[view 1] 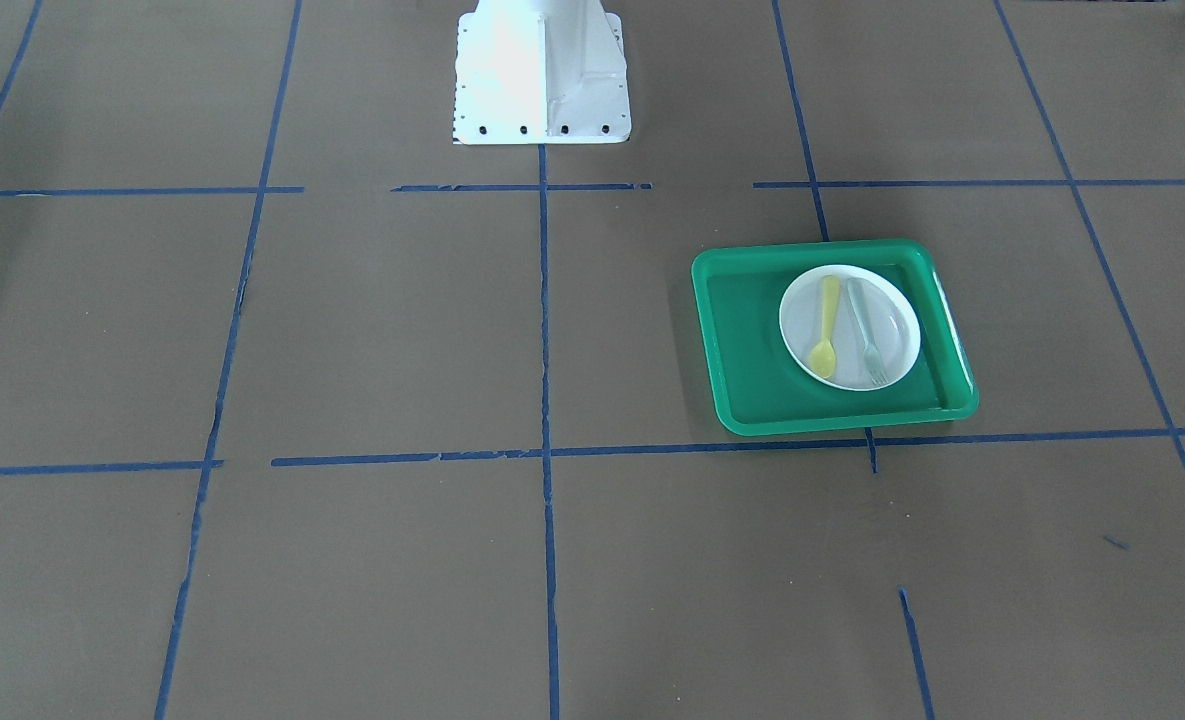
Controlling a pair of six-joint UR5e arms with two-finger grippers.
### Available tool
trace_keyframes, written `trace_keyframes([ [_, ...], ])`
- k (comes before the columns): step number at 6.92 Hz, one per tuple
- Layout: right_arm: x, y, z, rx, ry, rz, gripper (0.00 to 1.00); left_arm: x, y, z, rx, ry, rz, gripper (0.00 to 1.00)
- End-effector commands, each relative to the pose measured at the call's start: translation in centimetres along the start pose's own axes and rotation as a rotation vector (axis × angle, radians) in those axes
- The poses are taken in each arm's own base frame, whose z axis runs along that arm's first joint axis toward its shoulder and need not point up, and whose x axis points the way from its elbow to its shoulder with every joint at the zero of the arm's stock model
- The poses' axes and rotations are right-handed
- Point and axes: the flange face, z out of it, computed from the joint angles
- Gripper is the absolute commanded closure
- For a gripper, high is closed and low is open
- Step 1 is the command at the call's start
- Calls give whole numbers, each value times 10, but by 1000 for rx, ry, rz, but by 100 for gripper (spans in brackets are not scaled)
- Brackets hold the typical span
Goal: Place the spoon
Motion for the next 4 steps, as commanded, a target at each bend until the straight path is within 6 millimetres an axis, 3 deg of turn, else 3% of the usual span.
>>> trace_keyframes([
  [1, 0, 0, 0, 0, 0, 0, 0, 125, -2, 18, -17, 37, -54, 0],
  [3, 0, 0, 0, 0, 0, 0, 0, 222, -6, 51, -24, 35, -148, 0],
  [4, 0, 0, 0, 0, 0, 0, 0, 248, 4, 74, -45, 17, -143, 0],
])
